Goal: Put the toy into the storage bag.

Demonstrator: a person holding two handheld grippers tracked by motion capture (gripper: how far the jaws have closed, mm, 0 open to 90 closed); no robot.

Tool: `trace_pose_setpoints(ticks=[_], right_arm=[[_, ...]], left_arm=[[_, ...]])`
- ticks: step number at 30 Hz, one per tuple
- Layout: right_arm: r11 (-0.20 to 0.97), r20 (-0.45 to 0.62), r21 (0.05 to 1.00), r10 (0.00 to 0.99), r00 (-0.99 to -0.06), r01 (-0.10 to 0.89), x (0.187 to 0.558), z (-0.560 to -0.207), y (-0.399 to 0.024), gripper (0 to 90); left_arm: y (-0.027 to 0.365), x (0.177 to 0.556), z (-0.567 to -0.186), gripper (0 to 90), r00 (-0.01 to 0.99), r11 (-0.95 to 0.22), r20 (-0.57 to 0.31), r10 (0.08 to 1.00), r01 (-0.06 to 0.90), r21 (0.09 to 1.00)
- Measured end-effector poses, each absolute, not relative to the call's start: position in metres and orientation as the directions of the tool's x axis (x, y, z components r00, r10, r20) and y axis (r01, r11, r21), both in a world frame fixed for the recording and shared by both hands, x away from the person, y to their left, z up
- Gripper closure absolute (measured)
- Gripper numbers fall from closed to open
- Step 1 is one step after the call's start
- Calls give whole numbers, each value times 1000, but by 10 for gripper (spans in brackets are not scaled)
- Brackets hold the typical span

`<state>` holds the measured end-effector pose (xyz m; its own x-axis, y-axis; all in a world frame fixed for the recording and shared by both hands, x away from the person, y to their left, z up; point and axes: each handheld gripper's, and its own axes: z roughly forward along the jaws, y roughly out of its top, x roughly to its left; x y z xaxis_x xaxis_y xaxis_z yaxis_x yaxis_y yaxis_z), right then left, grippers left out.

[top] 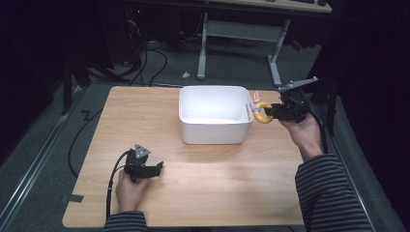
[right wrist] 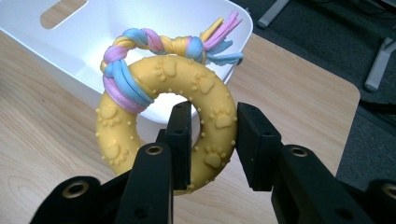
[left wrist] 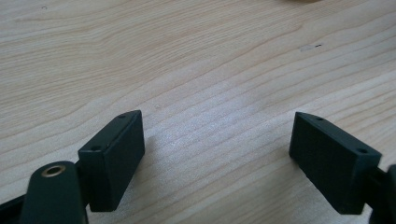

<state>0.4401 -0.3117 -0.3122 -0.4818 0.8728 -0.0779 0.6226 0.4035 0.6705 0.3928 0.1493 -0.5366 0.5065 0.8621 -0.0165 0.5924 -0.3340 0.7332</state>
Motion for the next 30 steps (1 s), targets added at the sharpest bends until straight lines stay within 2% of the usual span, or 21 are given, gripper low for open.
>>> trace_pose_setpoints(ticks=[30], right_arm=[[450,-113,625,861,-497,638,487,-321,-261,682]], left_arm=[[149,393,-537,184,506,-334,-17,862,592,733]])
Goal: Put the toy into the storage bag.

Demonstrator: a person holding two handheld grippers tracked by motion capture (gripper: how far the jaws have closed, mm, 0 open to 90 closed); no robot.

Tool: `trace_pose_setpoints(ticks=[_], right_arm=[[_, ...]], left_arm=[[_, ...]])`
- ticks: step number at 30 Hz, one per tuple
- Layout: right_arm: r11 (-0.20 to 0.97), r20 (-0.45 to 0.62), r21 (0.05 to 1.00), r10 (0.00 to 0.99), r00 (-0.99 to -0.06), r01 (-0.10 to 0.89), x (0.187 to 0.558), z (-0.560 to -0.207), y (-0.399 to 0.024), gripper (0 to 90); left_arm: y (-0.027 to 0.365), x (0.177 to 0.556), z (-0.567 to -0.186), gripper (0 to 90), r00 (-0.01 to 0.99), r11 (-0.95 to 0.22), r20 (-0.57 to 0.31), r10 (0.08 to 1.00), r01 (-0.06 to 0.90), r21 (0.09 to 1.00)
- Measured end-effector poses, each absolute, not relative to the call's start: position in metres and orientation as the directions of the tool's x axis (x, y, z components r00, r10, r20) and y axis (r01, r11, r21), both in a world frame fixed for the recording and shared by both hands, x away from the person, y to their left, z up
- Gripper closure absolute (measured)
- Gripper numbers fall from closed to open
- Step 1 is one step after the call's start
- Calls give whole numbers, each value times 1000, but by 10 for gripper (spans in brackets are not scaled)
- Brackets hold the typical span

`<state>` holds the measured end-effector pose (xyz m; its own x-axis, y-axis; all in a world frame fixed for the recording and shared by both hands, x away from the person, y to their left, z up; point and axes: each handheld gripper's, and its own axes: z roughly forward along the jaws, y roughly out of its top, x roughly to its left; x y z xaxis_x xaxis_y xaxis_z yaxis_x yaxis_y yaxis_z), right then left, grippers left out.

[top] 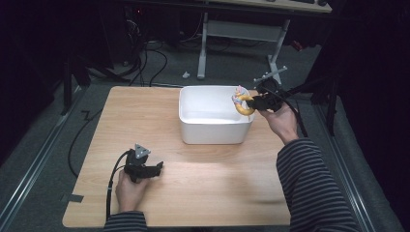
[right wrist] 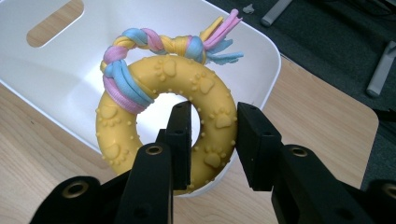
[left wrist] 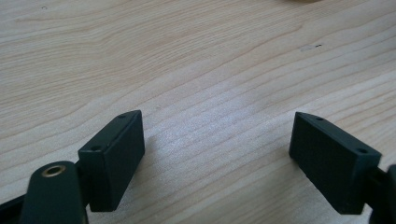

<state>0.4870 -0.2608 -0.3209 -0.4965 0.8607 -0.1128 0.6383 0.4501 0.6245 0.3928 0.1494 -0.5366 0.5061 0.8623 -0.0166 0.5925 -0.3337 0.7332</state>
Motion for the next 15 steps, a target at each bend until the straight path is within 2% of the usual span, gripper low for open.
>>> trace_pose_setpoints(ticks=[15], right_arm=[[438,-92,600,869,-486,669,508,-340,-246,681]], left_arm=[[149,393,-537,184,507,-335,-16,862,592,733]])
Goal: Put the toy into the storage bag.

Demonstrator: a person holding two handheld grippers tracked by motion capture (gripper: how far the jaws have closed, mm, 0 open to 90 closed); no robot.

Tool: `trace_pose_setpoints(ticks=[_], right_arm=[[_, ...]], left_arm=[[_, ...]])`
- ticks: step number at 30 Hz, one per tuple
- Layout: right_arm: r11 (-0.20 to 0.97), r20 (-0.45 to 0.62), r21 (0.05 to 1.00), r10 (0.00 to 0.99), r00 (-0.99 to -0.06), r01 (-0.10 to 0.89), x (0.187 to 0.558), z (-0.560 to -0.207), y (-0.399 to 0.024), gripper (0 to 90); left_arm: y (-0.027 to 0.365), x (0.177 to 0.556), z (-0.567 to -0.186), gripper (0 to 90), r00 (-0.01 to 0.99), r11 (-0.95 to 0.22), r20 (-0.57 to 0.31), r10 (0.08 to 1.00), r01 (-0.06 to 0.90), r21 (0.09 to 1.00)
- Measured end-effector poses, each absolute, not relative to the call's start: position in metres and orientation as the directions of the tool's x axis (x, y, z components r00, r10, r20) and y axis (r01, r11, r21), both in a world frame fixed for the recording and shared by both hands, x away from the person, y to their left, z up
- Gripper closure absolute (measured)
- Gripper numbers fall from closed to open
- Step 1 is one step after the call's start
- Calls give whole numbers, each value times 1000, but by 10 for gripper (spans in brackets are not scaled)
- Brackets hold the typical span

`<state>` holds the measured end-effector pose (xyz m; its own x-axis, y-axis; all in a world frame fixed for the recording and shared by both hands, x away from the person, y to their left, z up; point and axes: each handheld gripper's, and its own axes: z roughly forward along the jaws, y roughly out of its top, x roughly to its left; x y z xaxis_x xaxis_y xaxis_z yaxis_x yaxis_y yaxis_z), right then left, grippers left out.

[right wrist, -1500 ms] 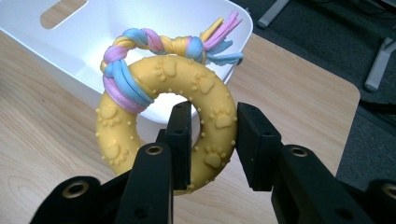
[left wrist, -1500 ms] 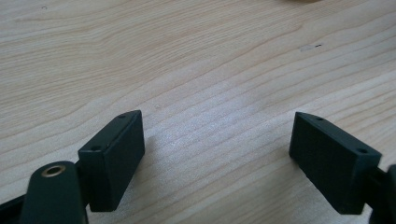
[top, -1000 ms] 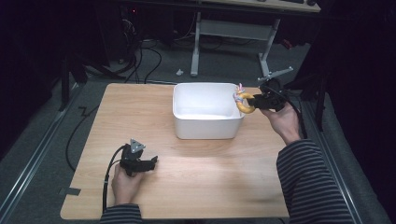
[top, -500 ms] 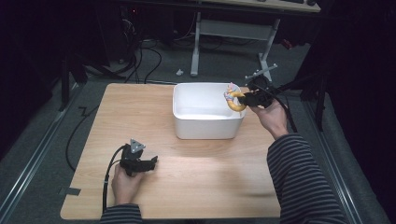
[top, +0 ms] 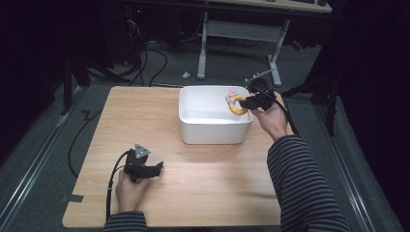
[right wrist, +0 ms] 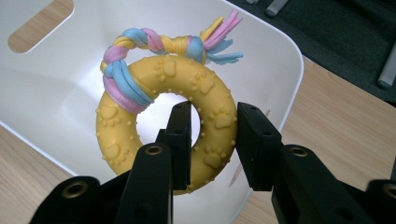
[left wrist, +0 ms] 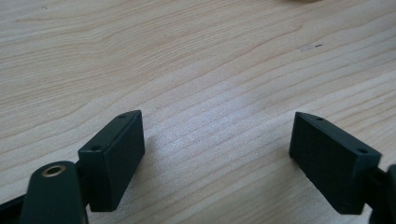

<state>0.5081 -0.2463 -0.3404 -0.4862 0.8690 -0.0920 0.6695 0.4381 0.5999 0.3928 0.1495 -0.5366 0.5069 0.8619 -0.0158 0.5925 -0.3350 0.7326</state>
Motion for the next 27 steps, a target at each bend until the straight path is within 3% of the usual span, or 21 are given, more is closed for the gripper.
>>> trace_pose_setpoints(ticks=[27], right_arm=[[489,-93,520,848,-522,700,517,-366,-224,680]], left_arm=[[149,393,-537,184,507,-334,-16,862,592,733]])
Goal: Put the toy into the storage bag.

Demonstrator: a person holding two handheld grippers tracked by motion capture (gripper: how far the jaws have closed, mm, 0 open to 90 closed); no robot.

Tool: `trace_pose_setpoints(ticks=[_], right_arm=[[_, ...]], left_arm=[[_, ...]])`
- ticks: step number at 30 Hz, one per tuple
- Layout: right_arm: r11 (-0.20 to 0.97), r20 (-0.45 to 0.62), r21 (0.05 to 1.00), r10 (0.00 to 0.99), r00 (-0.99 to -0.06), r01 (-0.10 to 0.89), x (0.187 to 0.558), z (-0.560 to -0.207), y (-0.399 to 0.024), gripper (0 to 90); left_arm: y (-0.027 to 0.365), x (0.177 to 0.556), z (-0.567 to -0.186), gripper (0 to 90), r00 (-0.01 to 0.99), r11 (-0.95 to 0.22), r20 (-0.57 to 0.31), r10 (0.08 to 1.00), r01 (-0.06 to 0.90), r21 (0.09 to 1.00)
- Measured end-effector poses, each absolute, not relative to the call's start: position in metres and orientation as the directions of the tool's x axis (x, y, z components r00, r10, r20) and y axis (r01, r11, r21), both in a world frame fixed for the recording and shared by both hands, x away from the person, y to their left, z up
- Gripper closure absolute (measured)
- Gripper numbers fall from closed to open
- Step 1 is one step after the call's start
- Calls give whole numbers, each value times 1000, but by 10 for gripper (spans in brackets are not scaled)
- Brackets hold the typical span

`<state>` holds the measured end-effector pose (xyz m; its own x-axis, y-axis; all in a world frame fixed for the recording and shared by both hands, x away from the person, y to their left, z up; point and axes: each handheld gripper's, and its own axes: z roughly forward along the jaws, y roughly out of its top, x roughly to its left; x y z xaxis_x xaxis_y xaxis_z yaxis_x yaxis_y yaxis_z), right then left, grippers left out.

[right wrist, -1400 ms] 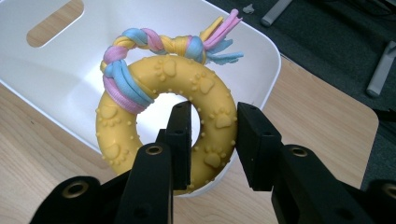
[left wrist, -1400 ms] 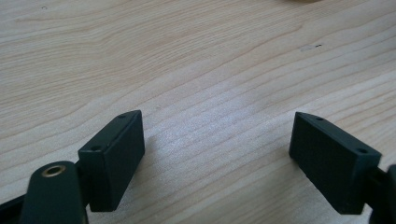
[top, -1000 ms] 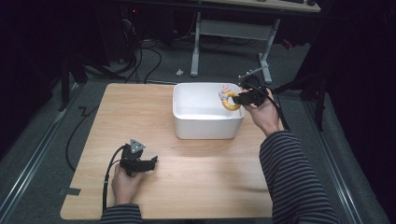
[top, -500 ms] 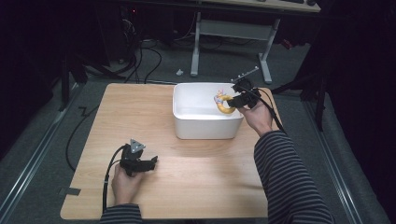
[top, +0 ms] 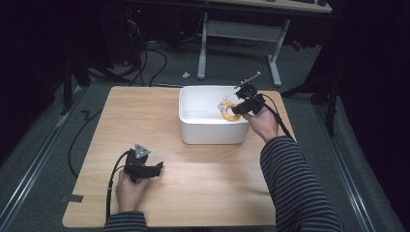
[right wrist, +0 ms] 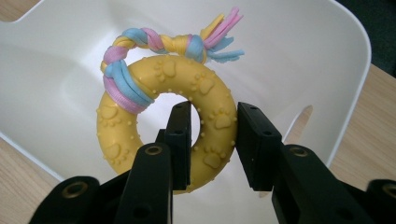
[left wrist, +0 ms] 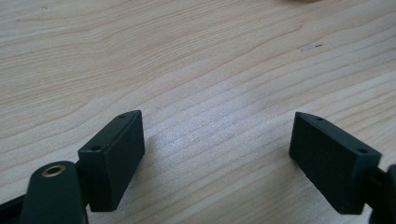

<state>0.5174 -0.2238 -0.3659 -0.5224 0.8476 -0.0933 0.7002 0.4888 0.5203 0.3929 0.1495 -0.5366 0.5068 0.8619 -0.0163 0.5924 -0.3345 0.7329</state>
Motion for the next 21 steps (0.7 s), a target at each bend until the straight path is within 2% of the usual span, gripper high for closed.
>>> trace_pose_setpoints(ticks=[21], right_arm=[[547,-95,470,812,-576,693,514,-377,-211,682]], left_arm=[[149,393,-537,185,506,-333,-17,862,592,734]])
